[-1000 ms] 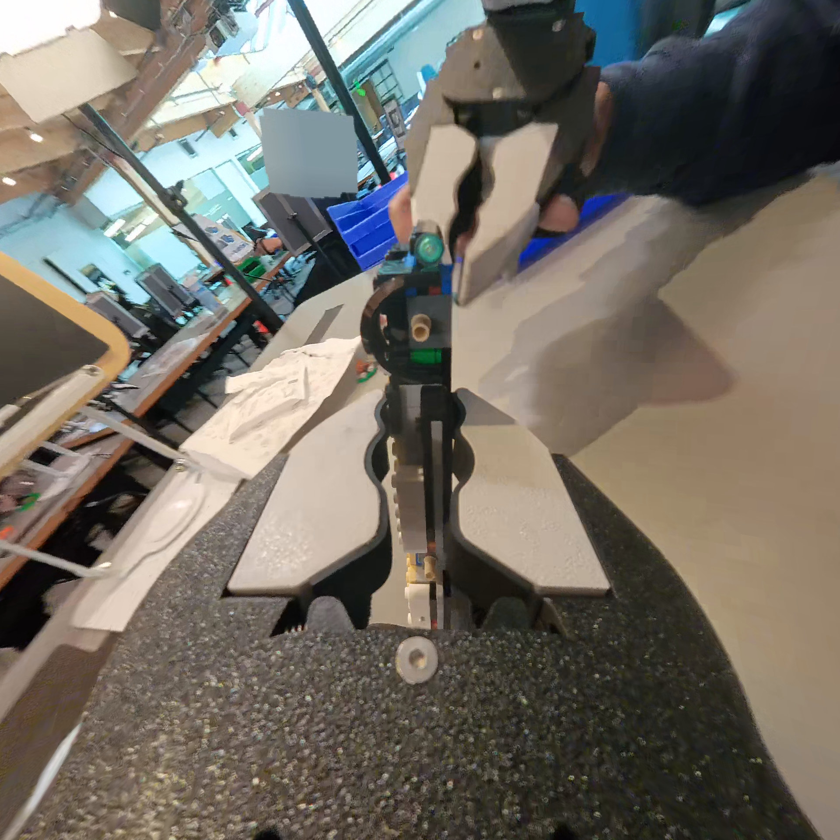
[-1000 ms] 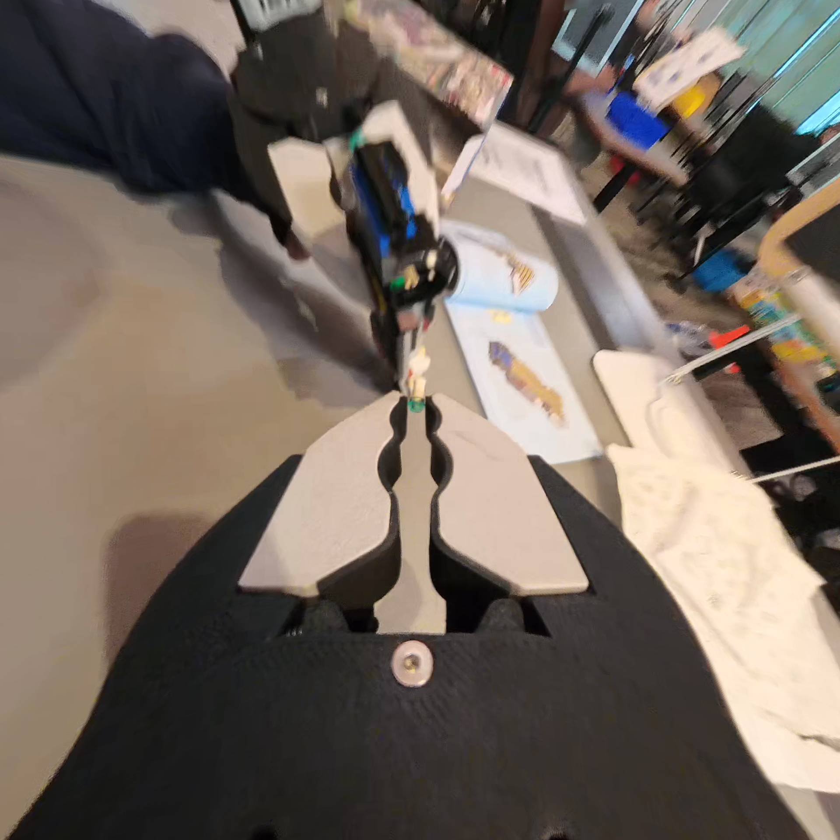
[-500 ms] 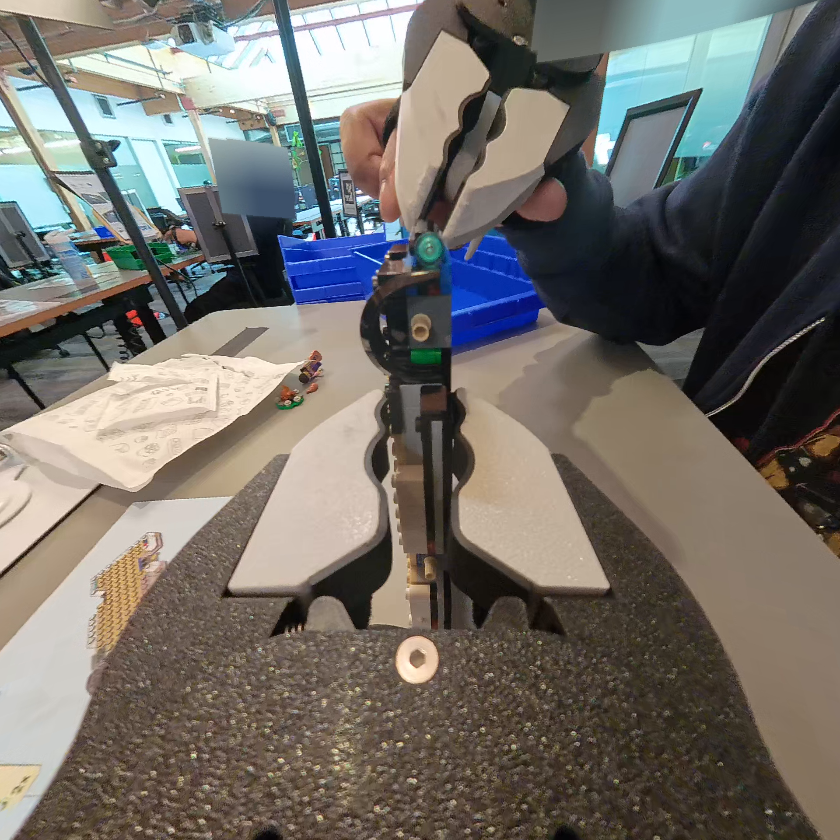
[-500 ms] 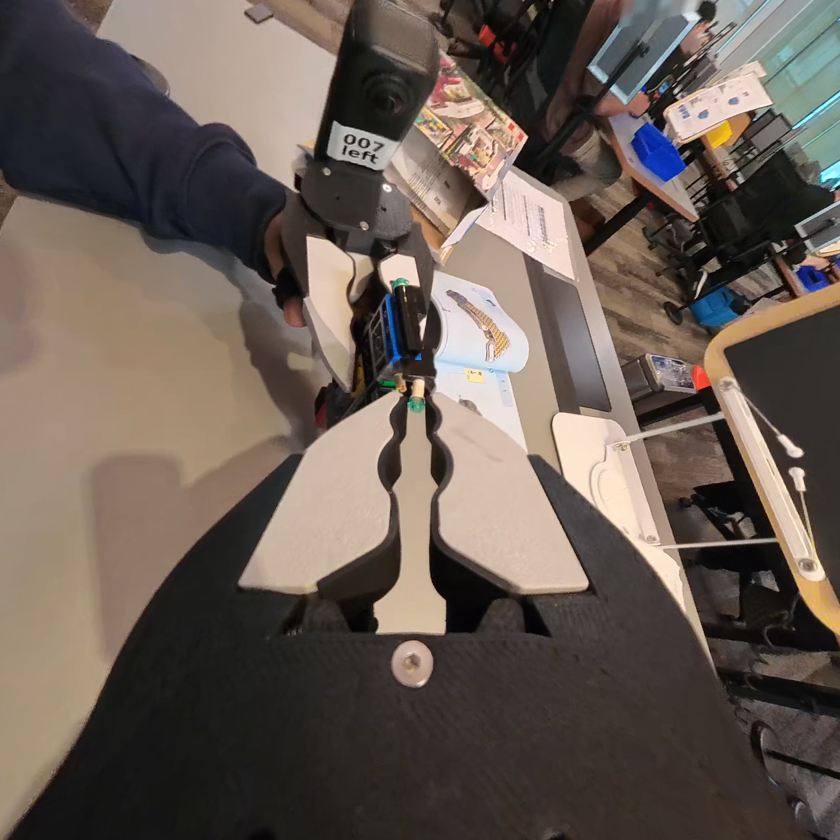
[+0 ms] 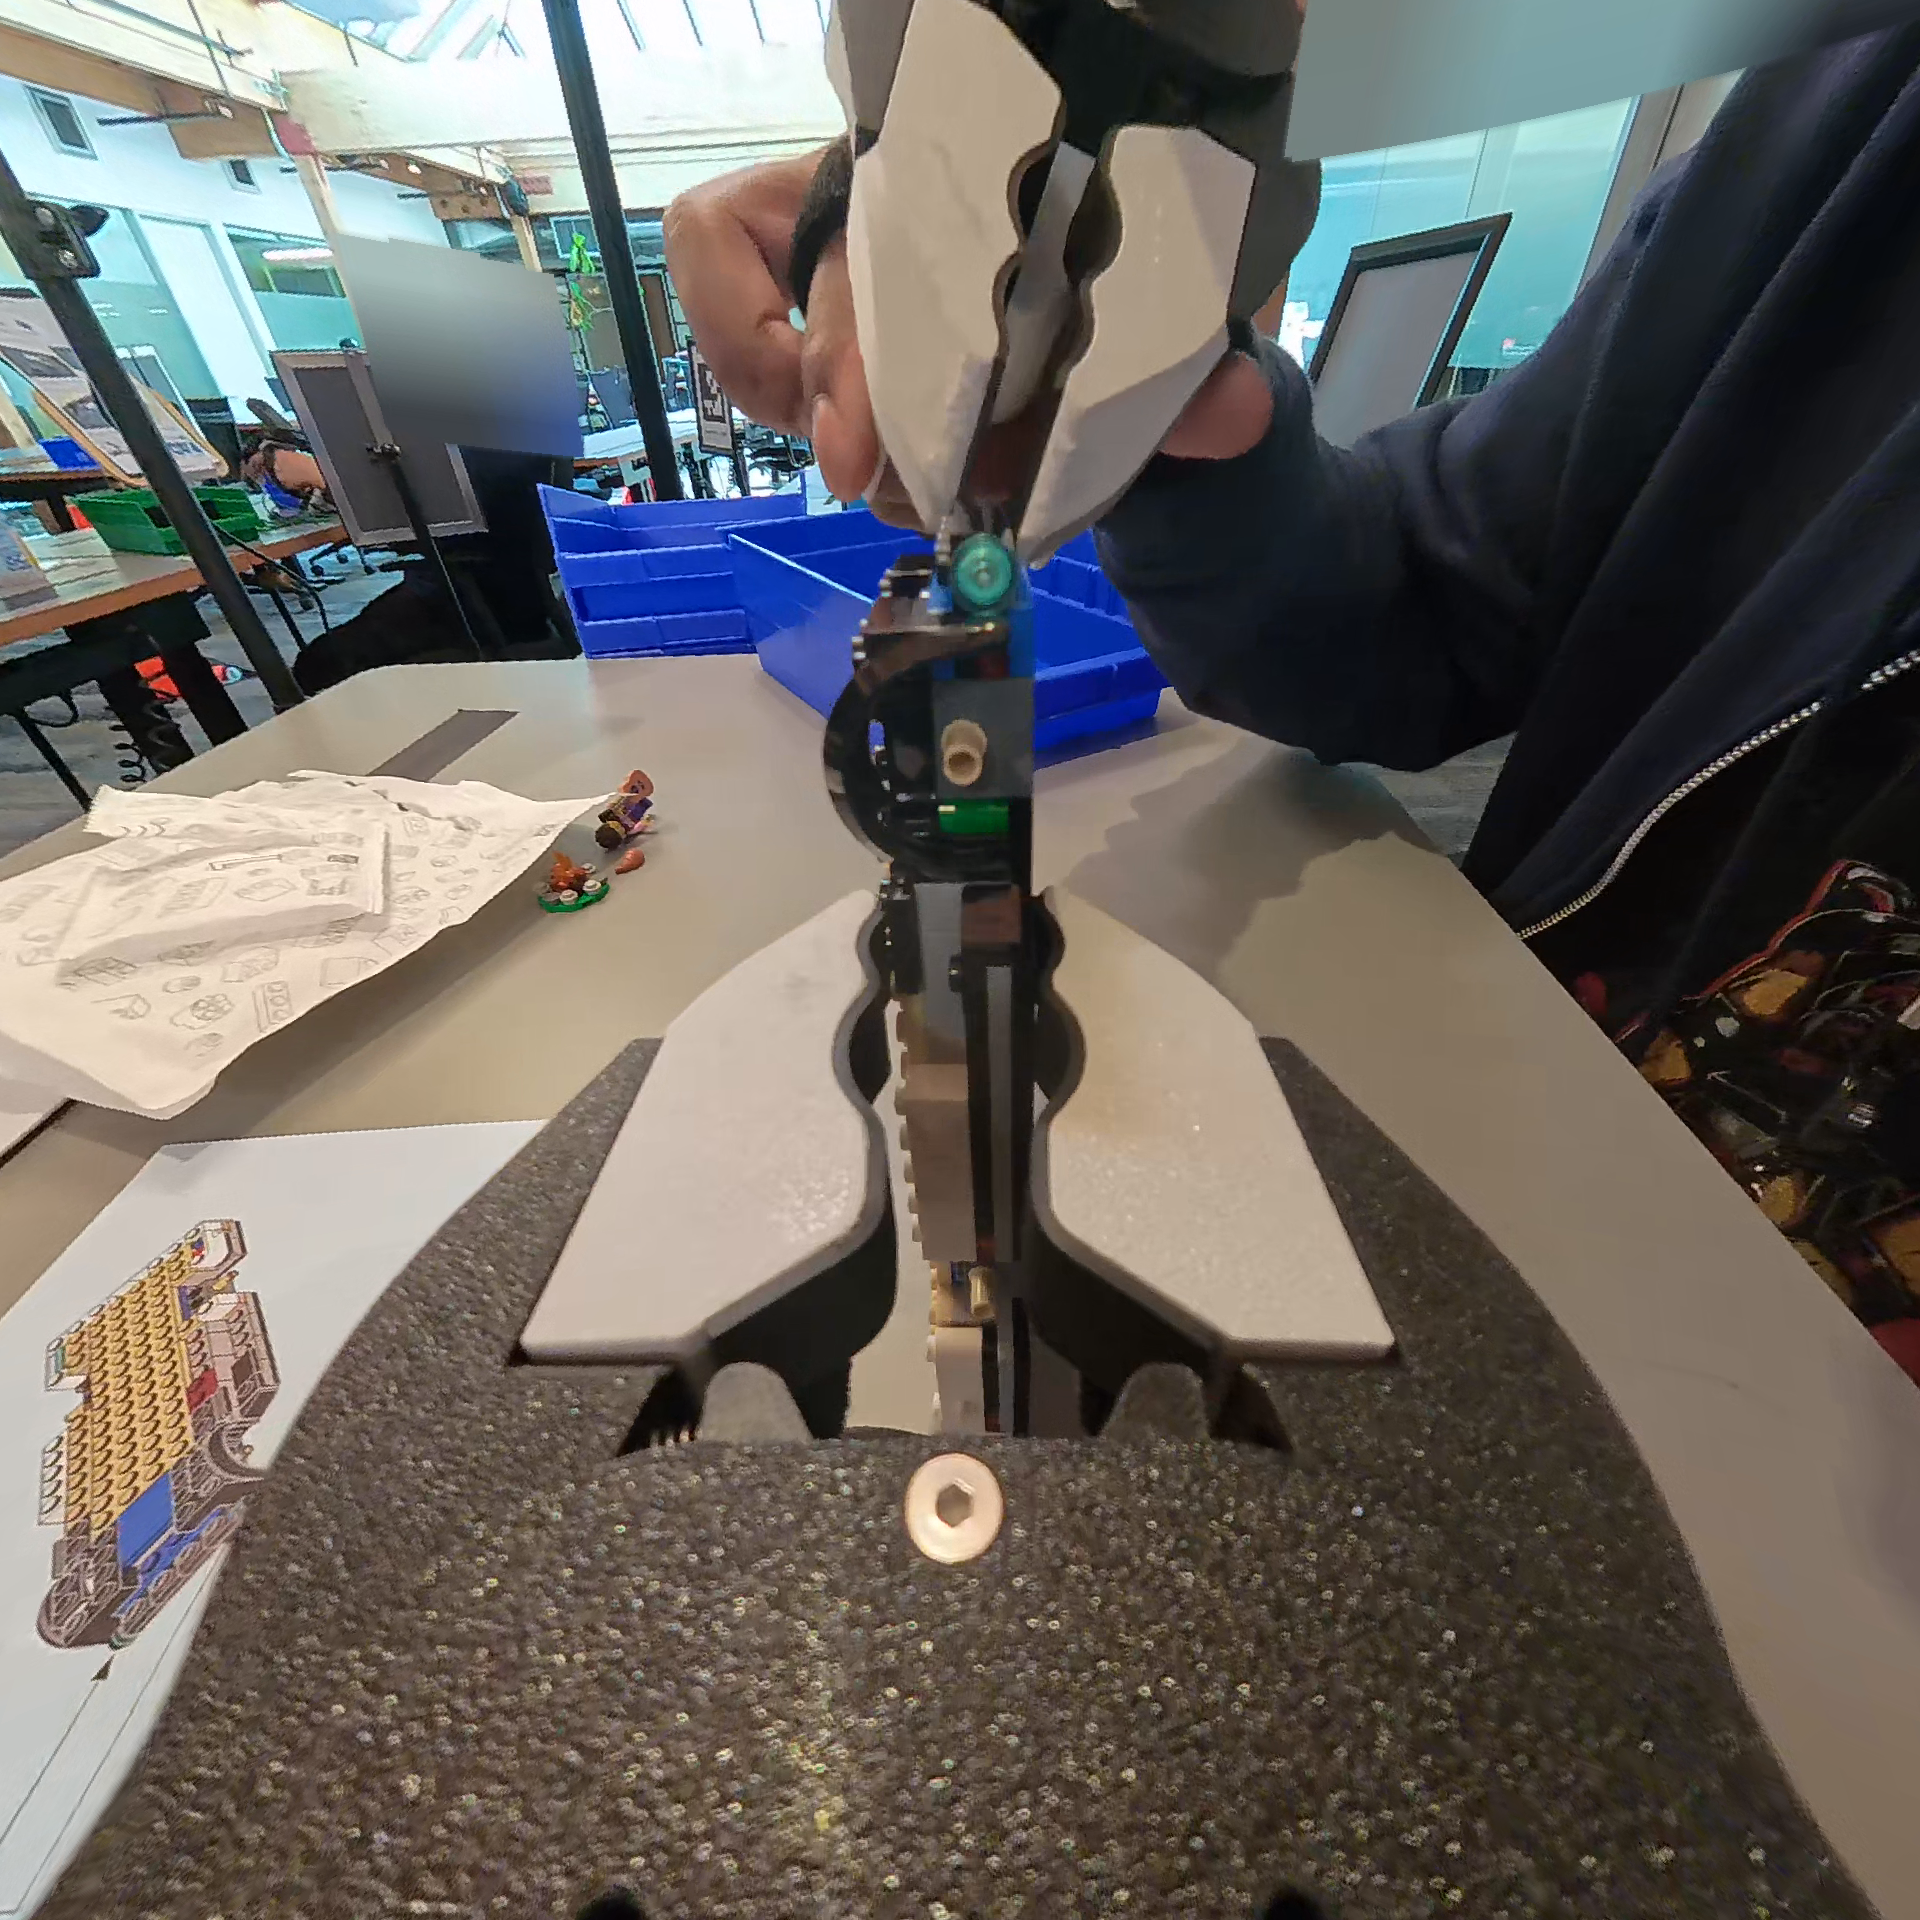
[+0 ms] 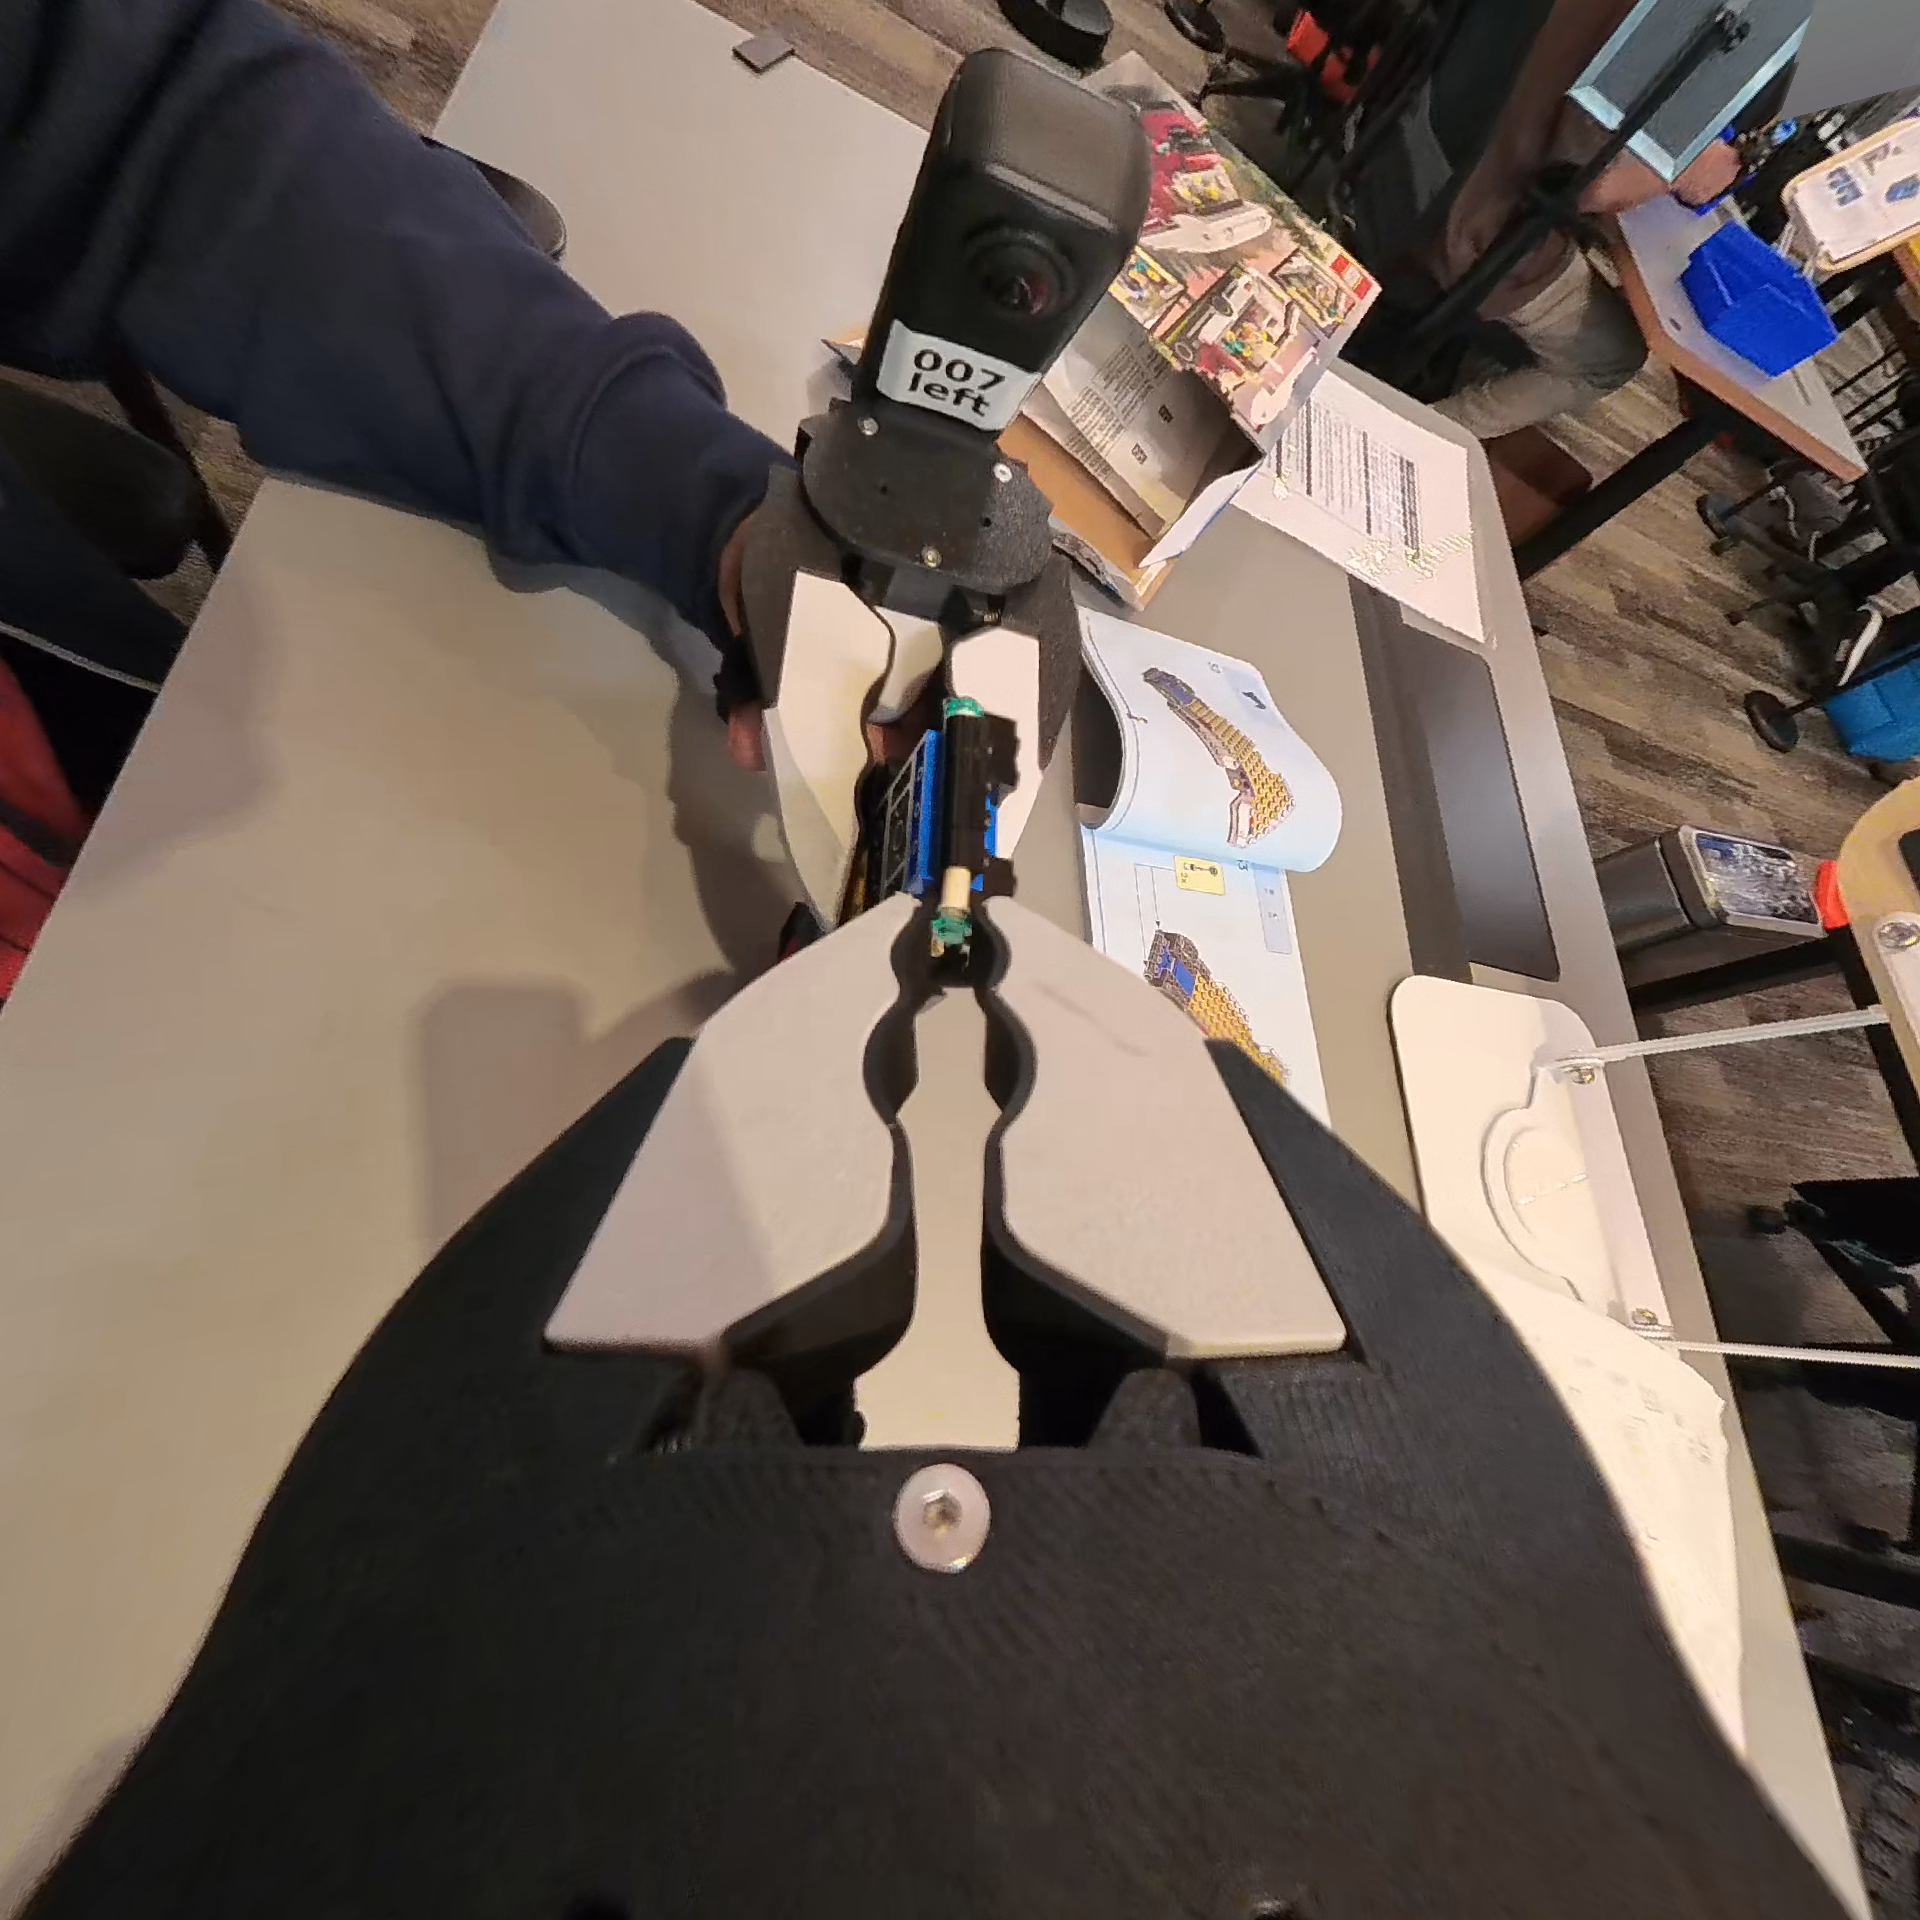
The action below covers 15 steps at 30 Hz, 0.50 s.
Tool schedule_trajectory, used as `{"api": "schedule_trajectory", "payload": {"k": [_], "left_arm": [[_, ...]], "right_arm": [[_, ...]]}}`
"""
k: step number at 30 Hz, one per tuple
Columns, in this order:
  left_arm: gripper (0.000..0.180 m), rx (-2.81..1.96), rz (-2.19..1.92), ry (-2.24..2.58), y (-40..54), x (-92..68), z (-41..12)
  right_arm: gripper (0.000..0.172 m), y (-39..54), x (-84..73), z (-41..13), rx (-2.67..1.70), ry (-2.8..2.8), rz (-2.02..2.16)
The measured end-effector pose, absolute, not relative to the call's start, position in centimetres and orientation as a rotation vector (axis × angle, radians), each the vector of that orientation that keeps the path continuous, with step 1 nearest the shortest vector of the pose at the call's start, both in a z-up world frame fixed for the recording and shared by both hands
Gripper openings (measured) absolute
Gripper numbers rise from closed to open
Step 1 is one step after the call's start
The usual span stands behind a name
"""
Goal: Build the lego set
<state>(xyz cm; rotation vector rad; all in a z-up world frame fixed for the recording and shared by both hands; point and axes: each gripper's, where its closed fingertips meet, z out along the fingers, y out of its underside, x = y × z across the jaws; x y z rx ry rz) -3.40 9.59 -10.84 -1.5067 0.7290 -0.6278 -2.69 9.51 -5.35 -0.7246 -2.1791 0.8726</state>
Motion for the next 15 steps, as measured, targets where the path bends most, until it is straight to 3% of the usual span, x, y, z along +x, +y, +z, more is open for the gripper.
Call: {"api": "schedule_trajectory", "payload": {"k": [1, 15], "left_arm": [[0.023, -1.507, -0.638, 0.733, 9.5, -3.3, -10.9], [0.024, -1.624, -0.424, 0.725, 10.8, -3.7, -11.5]], "right_arm": [[0.007, 9.4, -2.7, -5.3, -0.723, -2.182, 0.884], [0.007, 10.5, -2.8, -5.8, -0.801, -2.197, 0.834]]}}
